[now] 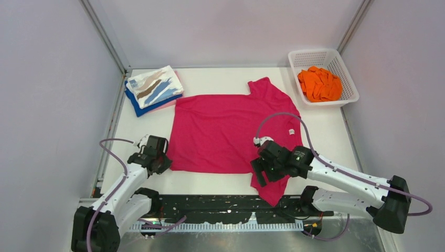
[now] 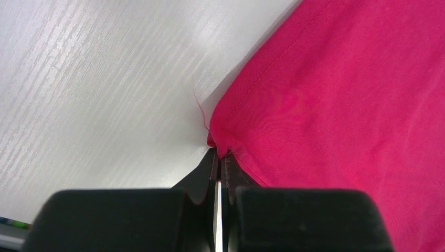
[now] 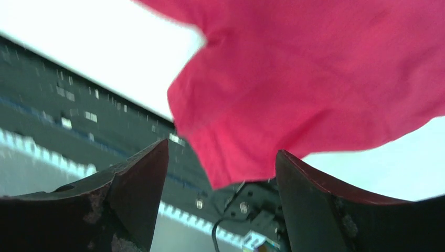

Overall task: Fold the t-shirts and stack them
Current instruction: Grab the side of the flattened tshirt closest away from the robot with both arms, then fold the flattened tshirt in 1/3 of the way

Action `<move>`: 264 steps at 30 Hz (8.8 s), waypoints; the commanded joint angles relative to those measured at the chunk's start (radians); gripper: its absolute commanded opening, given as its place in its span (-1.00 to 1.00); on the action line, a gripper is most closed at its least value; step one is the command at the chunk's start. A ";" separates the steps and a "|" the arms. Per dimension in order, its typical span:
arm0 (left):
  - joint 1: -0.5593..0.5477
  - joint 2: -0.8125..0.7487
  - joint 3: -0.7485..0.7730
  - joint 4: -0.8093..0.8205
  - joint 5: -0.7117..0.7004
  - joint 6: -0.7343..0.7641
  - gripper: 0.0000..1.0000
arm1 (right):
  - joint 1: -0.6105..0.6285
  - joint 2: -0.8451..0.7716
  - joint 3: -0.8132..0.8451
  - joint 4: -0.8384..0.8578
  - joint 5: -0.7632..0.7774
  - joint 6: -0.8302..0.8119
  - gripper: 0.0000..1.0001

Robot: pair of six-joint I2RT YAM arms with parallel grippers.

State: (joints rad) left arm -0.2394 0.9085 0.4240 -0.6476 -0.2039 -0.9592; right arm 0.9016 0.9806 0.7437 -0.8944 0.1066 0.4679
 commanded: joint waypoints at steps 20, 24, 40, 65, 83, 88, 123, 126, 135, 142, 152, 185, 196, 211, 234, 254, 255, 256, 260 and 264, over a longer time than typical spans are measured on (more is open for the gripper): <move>0.006 -0.042 0.001 0.010 0.027 0.033 -1.00 | 0.233 0.275 -0.190 0.071 -0.034 0.217 0.01; 0.006 -0.037 0.001 0.008 0.027 0.034 -1.00 | 0.226 0.277 -0.190 0.060 -0.002 0.236 -0.41; 0.006 -0.211 -0.001 -0.258 -0.021 -0.009 -1.00 | 0.248 0.100 -0.132 -0.146 -0.172 0.196 -0.89; 0.008 0.025 0.226 -0.036 0.058 0.051 -1.00 | -0.230 0.127 0.118 0.103 0.009 -0.083 -0.90; 0.109 0.478 0.544 0.004 0.037 0.097 -1.00 | -0.505 0.449 0.427 0.228 -0.003 -0.366 -0.89; 0.113 0.557 0.595 0.012 0.031 0.092 -1.00 | -0.555 0.622 0.557 0.251 -0.023 -0.580 -0.89; 0.138 0.611 0.699 0.037 0.050 0.144 0.99 | -0.658 1.004 1.013 0.165 0.125 -0.500 0.08; 0.136 0.564 0.670 0.028 0.087 0.176 0.99 | -0.658 0.933 0.925 0.188 0.095 -0.459 0.99; 0.123 0.546 0.536 0.191 0.313 0.236 0.99 | -0.656 0.718 0.493 0.511 -0.389 -0.285 0.91; 0.122 0.686 0.591 0.275 0.375 0.251 0.99 | -0.629 0.813 0.490 0.576 -0.427 -0.222 0.91; 0.143 0.875 0.796 0.196 0.265 0.276 0.99 | -0.612 0.982 0.636 0.587 -0.408 -0.188 0.91; 0.110 0.599 0.588 0.190 0.327 0.296 0.99 | -0.575 0.871 0.530 0.582 -0.286 -0.120 0.91; 0.111 0.589 0.606 0.166 0.306 0.304 0.99 | -0.572 1.096 0.857 0.602 -0.314 -0.088 0.91; 0.071 0.614 0.565 0.260 0.404 0.285 0.99 | -0.643 0.499 0.334 0.383 -0.013 -0.144 0.94; 0.071 0.757 0.547 0.296 0.371 0.281 0.99 | -0.875 0.291 -0.113 0.541 -0.035 0.015 0.32; 0.093 0.807 0.567 0.242 0.348 0.279 0.99 | -1.000 0.274 -0.075 0.397 0.107 -0.028 -0.72; 0.094 0.807 0.568 0.240 0.348 0.278 0.99 | -1.001 0.265 -0.076 0.387 0.133 -0.026 -0.71; 0.094 0.808 0.569 0.237 0.347 0.278 0.99 | -1.001 0.252 -0.074 0.380 0.148 -0.025 -0.68; 0.094 0.813 0.576 0.228 0.348 0.276 0.99 | -1.009 0.251 -0.074 0.342 0.241 0.000 -0.40; 0.094 0.810 0.576 0.218 0.346 0.274 0.99 | -1.016 0.268 -0.070 0.315 0.303 0.033 -0.12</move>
State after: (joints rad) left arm -0.1574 1.6878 0.9966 -0.3920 0.1814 -0.6991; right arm -0.0971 1.2522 0.6369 -0.5251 0.2520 0.4759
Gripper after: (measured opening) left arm 0.994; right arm 0.370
